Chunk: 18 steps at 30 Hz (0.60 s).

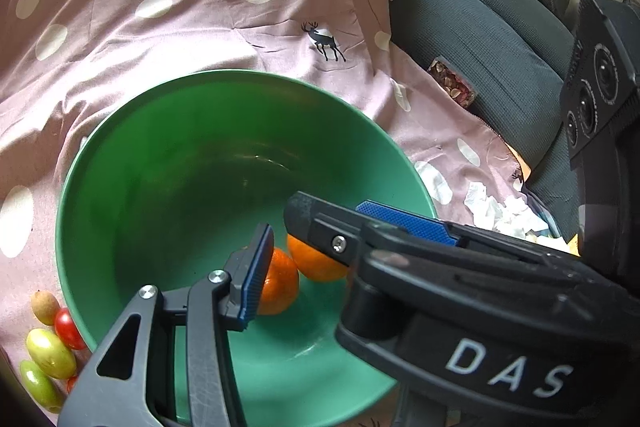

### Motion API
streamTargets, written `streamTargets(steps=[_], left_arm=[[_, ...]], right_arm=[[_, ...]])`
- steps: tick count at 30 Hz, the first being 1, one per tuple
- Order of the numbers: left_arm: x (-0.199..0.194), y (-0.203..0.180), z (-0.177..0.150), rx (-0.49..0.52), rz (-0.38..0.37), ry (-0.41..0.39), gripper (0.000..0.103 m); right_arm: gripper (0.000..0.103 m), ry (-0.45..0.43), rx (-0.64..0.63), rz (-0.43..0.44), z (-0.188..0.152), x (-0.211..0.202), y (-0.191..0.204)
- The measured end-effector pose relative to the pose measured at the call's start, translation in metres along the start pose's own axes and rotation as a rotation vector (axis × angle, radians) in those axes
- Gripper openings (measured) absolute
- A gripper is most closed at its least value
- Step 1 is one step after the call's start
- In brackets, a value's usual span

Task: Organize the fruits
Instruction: 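Withdraw the right gripper from the bowl back toward the remaining fruits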

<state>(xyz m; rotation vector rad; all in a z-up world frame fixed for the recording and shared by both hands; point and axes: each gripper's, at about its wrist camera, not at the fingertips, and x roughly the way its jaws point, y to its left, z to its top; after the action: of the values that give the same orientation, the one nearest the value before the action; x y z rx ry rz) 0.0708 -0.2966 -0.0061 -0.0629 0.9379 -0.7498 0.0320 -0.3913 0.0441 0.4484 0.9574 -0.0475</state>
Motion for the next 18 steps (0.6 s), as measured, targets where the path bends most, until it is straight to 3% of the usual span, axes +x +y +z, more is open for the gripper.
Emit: streamTargets(steps=[12, 16, 18], left_arm=[[-0.015, 0.0, -0.002, 0.023, 0.055, -0.026, 0.046], [-0.031, 0.005, -0.005, 0.022, 0.088, -0.057, 0.051], [-0.043, 0.01, -0.008, 0.018, 0.11, -0.077, 0.054]], right_arm=[[0.046, -0.002, 0.008, -0.016, 0.0, 0.0, -0.001], [0.047, -0.06, 0.009, -0.031, 0.002, -0.011, -0.002], [0.051, -0.108, 0.017, -0.02, 0.003, -0.018, -0.004]])
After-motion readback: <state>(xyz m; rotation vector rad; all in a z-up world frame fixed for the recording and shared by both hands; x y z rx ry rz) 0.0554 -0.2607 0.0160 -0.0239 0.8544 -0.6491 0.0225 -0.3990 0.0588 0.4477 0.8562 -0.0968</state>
